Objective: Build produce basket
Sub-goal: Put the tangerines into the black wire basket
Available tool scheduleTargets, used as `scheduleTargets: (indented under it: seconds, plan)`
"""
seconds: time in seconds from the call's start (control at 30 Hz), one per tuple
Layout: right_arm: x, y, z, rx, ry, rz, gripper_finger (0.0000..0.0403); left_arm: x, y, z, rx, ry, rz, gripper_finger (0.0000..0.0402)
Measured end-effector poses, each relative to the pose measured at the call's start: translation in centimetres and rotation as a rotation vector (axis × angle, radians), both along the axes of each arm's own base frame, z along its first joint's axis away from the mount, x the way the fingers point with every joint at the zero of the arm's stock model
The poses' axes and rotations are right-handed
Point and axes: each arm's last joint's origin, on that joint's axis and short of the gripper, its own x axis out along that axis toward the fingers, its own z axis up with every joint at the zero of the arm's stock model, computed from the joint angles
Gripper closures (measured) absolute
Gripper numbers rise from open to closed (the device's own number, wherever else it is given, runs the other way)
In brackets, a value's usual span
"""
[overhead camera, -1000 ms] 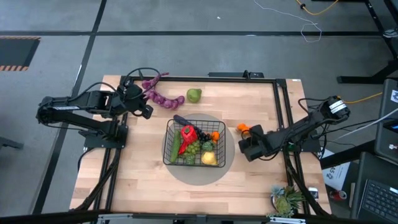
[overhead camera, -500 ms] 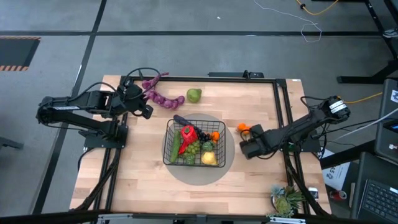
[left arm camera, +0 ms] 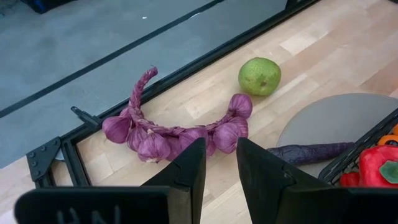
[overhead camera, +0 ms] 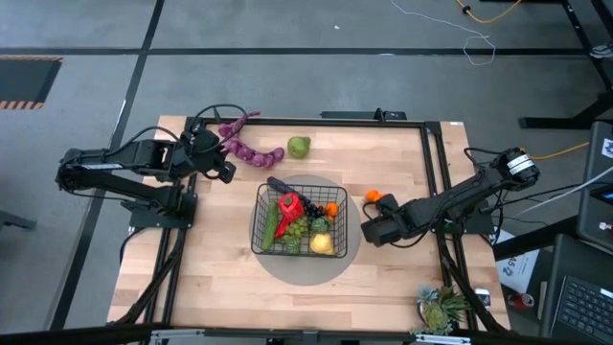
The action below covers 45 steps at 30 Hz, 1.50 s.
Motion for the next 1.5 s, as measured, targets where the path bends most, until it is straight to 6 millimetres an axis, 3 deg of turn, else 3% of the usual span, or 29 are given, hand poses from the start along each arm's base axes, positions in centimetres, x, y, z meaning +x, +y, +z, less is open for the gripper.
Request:
scheduleTargets:
  seconds: [0.43,0.8,1.17,1.5]
  plan:
    - [0.1,-0.4,0.1,-0.105,-0.028,0.005,0.0273,0.0,0.0,0.0,0.0,0.001,0.0,0.0316]
    - [0.0,-0.6,0.0,-0.126,-0.063,-0.083,0.0197,-0.1,0.0,-0.1,0.0,0.01,-0.001,0.0316]
    - [-0.2,-1.1,-2.6,-0.131,-0.19,-0.103,0.0189,-0.1,0.0,-0.1,0.0,0.009,-0.001,0.0316]
    - [-1.5,-1.7,-4.2,-0.146,-0.159,-0.105,0.0189,0.0,0.0,-0.1,-0.001,0.008,0.0,0.0316]
